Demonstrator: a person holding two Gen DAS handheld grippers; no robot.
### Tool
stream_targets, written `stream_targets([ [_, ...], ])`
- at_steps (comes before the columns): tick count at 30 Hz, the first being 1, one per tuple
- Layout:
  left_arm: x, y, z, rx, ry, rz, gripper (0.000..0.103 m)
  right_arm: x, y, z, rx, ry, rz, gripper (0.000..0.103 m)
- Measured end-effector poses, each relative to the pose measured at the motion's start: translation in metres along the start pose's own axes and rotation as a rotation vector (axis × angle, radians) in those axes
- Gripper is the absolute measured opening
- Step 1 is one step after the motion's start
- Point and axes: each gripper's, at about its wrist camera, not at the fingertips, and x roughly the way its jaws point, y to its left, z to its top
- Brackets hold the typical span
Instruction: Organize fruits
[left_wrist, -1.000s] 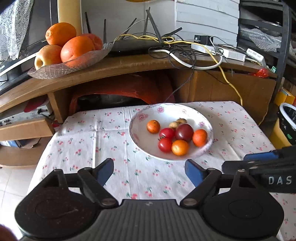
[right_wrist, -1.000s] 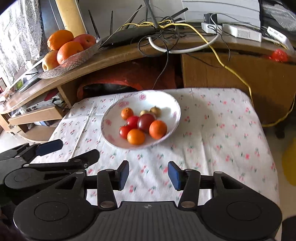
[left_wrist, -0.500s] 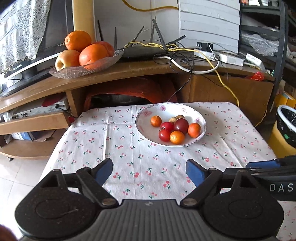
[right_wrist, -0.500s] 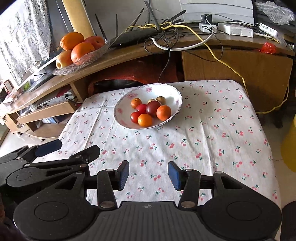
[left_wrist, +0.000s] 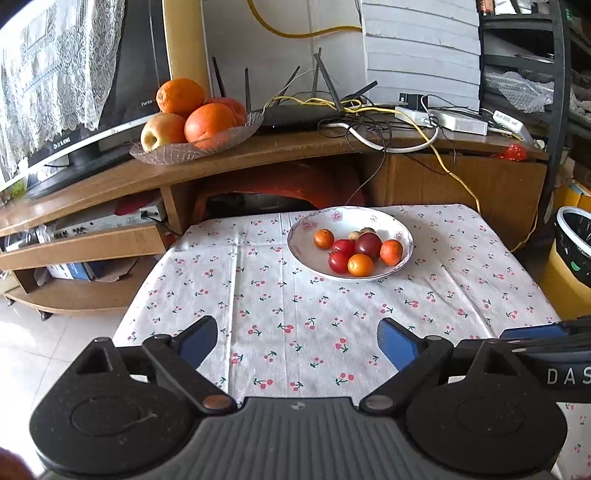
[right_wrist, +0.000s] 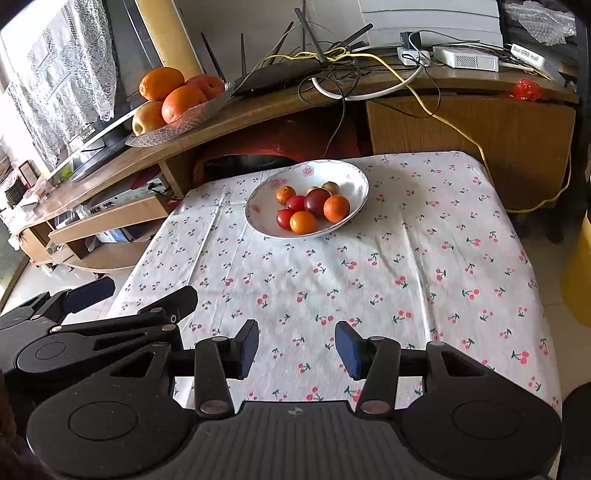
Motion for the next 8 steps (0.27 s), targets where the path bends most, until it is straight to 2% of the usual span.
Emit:
stream_targets([
  [8, -0.0044, -0.0012, -0.0020, 0.008, -0.025, 0.005, 0.101, -0.0035, 0.0016, -0.0033, 0.002, -0.006, 0.001, 0.044],
])
